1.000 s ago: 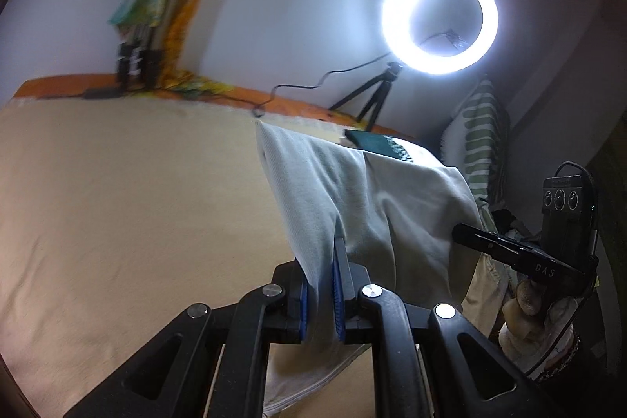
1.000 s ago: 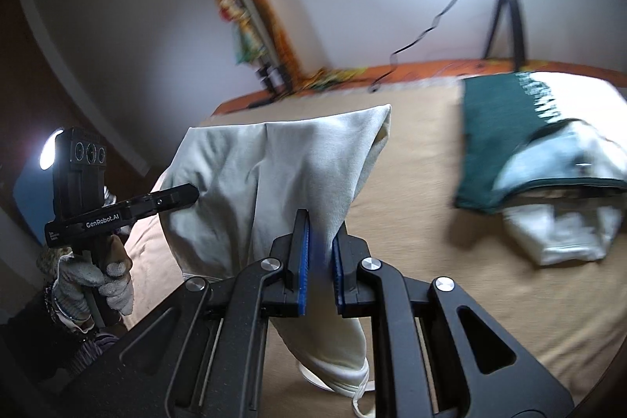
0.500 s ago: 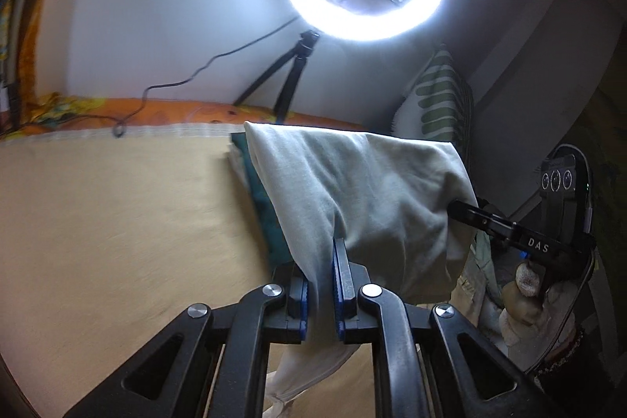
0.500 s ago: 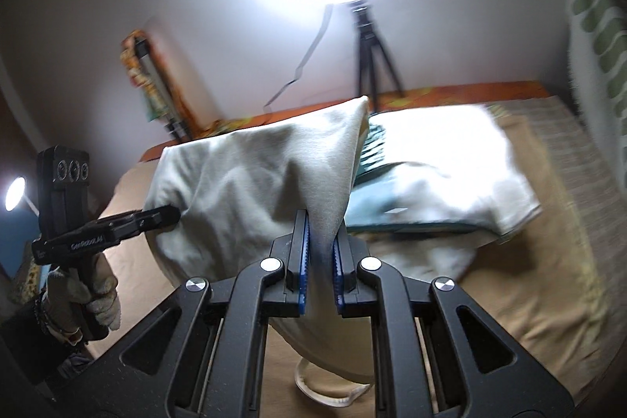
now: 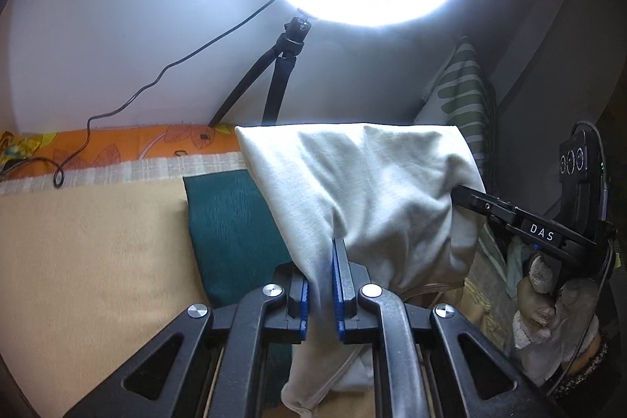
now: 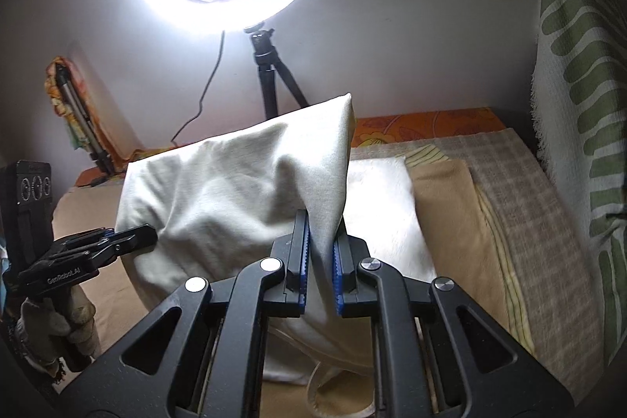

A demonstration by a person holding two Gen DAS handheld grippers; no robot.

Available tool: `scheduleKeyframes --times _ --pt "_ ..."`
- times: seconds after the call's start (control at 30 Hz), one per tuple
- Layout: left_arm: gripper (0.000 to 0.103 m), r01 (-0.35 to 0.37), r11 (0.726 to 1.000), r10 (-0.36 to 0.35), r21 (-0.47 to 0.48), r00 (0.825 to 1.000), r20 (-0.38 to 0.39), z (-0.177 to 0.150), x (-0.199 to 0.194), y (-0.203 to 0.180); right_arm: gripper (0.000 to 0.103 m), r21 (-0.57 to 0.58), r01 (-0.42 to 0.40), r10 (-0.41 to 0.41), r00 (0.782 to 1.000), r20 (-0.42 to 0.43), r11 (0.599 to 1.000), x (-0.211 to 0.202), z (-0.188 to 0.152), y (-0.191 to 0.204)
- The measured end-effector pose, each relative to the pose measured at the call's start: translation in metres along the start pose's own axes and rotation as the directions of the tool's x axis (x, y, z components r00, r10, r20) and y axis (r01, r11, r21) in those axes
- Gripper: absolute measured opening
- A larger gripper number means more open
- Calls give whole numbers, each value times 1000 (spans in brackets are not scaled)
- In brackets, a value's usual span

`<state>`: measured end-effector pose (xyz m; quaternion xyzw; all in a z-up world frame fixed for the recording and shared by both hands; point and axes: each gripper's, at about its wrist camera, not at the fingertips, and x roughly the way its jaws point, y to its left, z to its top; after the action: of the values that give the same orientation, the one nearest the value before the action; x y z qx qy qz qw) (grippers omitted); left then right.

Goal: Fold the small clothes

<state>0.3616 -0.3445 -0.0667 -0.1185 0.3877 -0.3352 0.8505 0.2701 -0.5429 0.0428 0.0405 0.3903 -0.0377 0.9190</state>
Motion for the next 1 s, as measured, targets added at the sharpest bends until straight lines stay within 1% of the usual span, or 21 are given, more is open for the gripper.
scheduleKeyframes --times 0.1,0.33,0.37,0.4,0.43,0.5,0.57,0.67,0.77,0.93,1.0 --pt "7 -36 999 36 22 999 -5 3 14 4 11 -9 19 -19 1000 -10 1000 20 6 -4" --pt "8 -96 993 98 63 995 -22 2 35 8 11 -17 56 -57 998 -41 998 52 4 -11" --pt "9 -112 991 114 71 993 -20 2 37 7 11 -22 71 -72 996 -46 997 56 4 -10" --pt "12 -130 989 132 76 991 -19 2 38 7 11 -28 88 -89 995 -49 996 59 4 -9" --pt "14 -148 986 150 78 989 -17 2 38 7 11 -33 119 -121 991 -51 992 62 4 -8" --pt "20 -158 985 160 69 987 -15 2 37 9 12 -38 159 -161 986 -52 987 64 4 -9" --pt "22 -161 985 162 65 987 -13 1 33 10 18 -25 171 -172 984 -48 985 60 5 -11" --pt "23 -162 984 164 73 986 -11 0 24 9 18 0 170 -170 985 -29 985 49 5 -12" --pt "25 -165 984 165 69 986 1 0 11 8 18 12 172 -172 985 -16 985 37 5 -11" --pt "30 -173 981 172 85 985 23 -2 -15 -1 18 12 184 -184 983 10 983 11 7 3" --pt "31 -179 979 177 98 984 30 -3 -25 -6 18 19 182 -183 983 22 983 2 8 9"
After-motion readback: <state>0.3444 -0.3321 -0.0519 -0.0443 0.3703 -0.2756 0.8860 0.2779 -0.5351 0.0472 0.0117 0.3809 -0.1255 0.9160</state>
